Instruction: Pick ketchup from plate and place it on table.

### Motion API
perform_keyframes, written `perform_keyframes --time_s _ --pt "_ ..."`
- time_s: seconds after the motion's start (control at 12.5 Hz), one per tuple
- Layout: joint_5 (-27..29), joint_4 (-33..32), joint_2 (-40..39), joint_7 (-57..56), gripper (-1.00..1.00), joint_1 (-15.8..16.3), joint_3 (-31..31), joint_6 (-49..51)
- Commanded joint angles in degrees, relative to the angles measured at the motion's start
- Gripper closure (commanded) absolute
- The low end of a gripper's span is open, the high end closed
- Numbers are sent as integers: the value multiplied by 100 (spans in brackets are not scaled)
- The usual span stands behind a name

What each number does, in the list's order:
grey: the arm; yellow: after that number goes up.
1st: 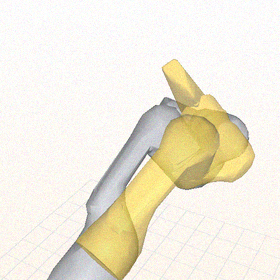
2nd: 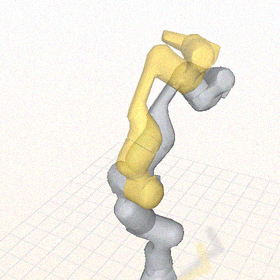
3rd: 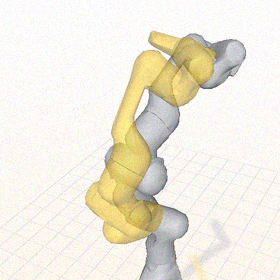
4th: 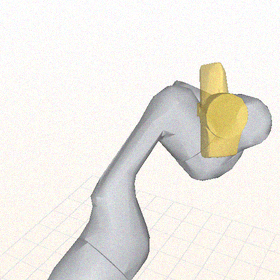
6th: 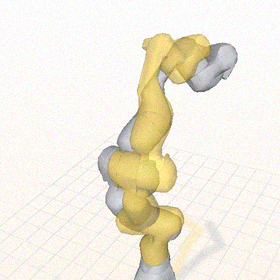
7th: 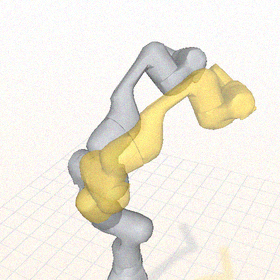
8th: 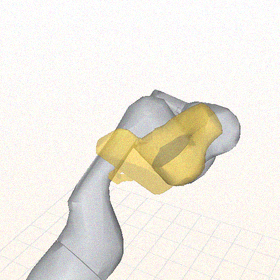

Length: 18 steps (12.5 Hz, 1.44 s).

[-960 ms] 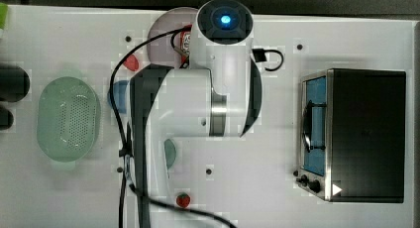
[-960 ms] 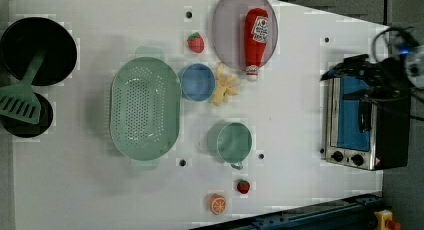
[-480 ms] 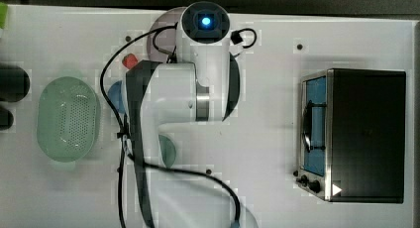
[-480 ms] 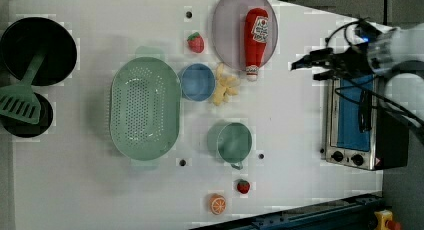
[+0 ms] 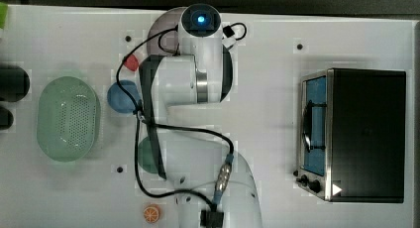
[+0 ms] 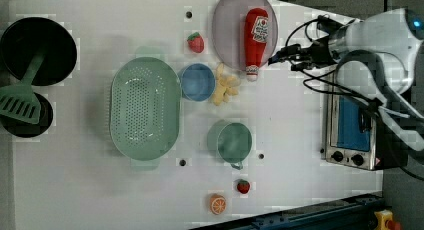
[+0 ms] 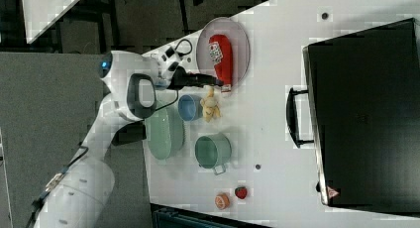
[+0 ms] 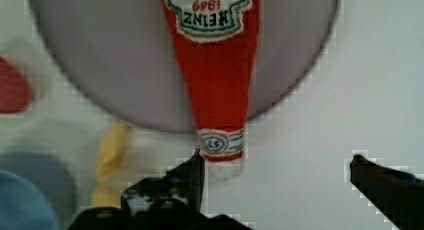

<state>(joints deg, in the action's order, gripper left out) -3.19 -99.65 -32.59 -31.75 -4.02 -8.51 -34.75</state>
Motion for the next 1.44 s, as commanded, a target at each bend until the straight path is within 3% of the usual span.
perform_keyframes --time_s 0.08,0.48,1.04,1.12,1.36,1.44 --pt "-171 577 -278 -327 -100 75 -90 -103" --pt "-291 654 -871 -329 -100 126 -86 -1170" --pt "-298 649 -1278 -328 -100 149 -45 -1767" --pt "-298 647 -1303 -329 -92 153 -45 -1771" --pt "-297 676 -1327 -328 -20 154 -41 -1787" --pt "-297 702 -1325 -328 -16 156 -56 -1787"
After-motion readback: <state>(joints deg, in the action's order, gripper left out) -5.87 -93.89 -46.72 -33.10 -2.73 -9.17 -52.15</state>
